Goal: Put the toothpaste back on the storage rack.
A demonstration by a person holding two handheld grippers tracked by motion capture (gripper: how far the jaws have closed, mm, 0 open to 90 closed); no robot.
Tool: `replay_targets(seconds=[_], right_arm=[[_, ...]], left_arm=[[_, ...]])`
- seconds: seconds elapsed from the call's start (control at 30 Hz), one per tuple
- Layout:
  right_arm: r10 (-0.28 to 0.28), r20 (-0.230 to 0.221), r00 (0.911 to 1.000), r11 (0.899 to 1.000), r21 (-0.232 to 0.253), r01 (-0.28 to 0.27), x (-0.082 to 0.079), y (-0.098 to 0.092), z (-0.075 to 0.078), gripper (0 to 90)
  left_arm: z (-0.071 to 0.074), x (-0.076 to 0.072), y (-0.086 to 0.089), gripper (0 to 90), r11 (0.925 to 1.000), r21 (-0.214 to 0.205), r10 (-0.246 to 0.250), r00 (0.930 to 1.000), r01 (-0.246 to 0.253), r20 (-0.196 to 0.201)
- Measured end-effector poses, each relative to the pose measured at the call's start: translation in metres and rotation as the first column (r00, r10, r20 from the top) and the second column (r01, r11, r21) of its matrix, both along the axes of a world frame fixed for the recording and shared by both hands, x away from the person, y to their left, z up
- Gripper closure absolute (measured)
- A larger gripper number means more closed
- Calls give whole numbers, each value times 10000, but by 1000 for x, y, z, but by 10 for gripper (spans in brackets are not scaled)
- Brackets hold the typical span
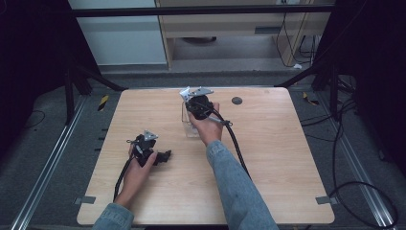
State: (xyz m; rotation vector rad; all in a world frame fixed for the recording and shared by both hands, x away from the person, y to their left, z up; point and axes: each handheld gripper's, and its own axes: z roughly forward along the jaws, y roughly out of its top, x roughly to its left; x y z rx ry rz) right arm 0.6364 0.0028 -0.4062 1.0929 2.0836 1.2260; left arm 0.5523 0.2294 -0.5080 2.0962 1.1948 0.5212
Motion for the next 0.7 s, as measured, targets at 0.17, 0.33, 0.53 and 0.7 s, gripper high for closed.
replay_targets(seconds=[0.17, 0.33, 0.53, 0.7], right_arm=[[25, -30, 10000, 10000, -62, -25, 3, 3, 0, 790], [30, -64, 10000, 10000, -76, -30, 7, 5, -1, 789], [-4, -116, 9999, 10000, -53, 4, 9, 7, -1, 788], [-7, -143, 9999, 10000, -35, 6, 10, 8, -1, 787]], left_arm=[[0, 0, 0, 0, 10000, 1, -1, 10000, 1, 0], [0, 0, 0, 0, 10000, 3, 0, 10000, 0, 0], [0, 0, 0, 0, 10000, -21, 16, 10000, -16, 10], [0, 0, 0, 0, 10000, 4, -1, 10000, 1, 0]])
